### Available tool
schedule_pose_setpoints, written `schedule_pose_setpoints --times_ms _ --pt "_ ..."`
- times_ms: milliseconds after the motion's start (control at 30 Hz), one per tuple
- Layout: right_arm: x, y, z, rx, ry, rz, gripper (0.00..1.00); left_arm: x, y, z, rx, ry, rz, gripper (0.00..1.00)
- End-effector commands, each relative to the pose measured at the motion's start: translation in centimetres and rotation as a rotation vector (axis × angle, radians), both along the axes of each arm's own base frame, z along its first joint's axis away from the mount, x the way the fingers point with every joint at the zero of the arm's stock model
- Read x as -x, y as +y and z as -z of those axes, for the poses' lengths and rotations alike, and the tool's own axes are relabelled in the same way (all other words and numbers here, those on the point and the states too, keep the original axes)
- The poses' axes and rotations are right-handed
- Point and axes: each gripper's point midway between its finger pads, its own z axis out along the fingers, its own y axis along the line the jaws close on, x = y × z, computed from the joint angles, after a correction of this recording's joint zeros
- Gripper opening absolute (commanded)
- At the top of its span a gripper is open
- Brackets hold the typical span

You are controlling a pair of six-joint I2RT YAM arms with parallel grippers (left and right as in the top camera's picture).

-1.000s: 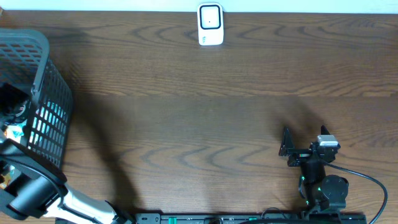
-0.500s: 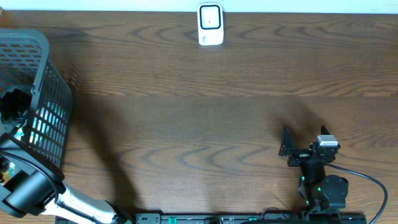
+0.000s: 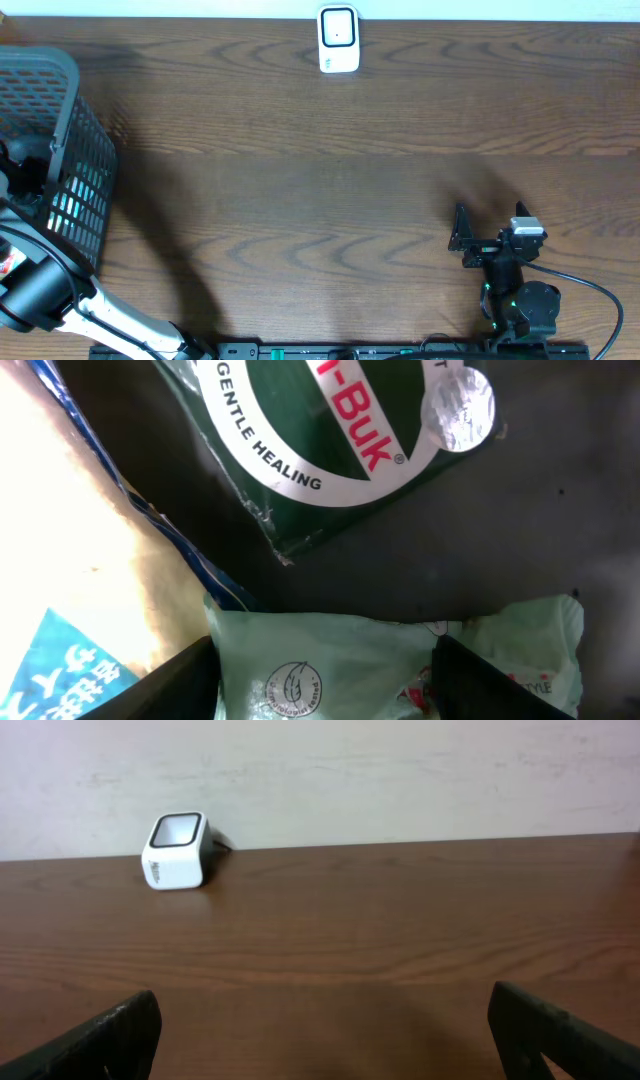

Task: Scan the item barcode
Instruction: 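Reach the left gripper into the basket and grasp the mint-green wipes pack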

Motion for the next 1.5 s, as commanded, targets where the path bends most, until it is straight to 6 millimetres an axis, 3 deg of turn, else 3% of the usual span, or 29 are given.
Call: schedule_pose_setpoints --times_ms 0,100,233,333,433,667,767,867,900,1000,1100,1300,1467 --pt "0.0 -0.1 0.2 0.009 0.005 0.002 0.99 0.7 -0.5 1.5 0.027 0.032 0.009 0.37" --pt "0.0 -0.1 0.2 0.009 0.005 0.002 0.99 0.7 -0.6 1.5 0.030 0.035 0.009 0.08" --pt "0.0 -0.1 0.2 0.009 0.005 0.002 0.99 0.7 -0.6 1.0 0.029 0.028 -0.010 0.07" --pt "0.0 -0.1 0.2 0.009 0.005 0.002 0.99 0.5 -0.3 -0.8 0.000 -0.004 -0.023 0.07" --pt "0.0 -0.1 0.2 0.009 0.005 0.002 0.99 -0.1 0.4 -4.6 -0.062 -0.074 -0.050 0.07" --pt "0.0 -0.1 0.2 0.009 0.005 0.002 0.99 -0.5 0.9 -16.6 -0.238 -0.322 -0.165 0.07" --pt "0.0 -0.1 0.2 0.009 0.005 0.002 0.99 0.1 0.6 -19.2 -0.291 -0.360 -0.169 0.07" --pt "0.0 -0.1 0.2 0.009 0.005 0.002 0.99 0.5 0.4 -18.5 -0.279 -0.333 -0.173 0.12" --pt "0.0 -0.1 0.2 0.009 0.005 0.002 0.99 0.6 0.4 -17.8 -0.265 -0.318 -0.174 0.25" --pt "0.0 -0.1 0.2 0.009 0.005 0.002 0.99 0.8 0.2 -14.6 -0.213 -0.257 -0.171 0.52" --pt "0.0 -0.1 0.2 0.009 0.005 0.002 0.99 0.7 -0.4 -10.7 -0.135 -0.180 -0.116 0.63" --pt "0.0 -0.1 0.2 0.009 0.005 0.002 0.99 -0.5 -1.8 -5.9 0.007 -0.147 -0.013 0.66" --pt "0.0 -0.1 0.2 0.009 0.005 0.002 0.99 -0.2 -2.1 -3.6 0.048 -0.103 -0.001 0.66"
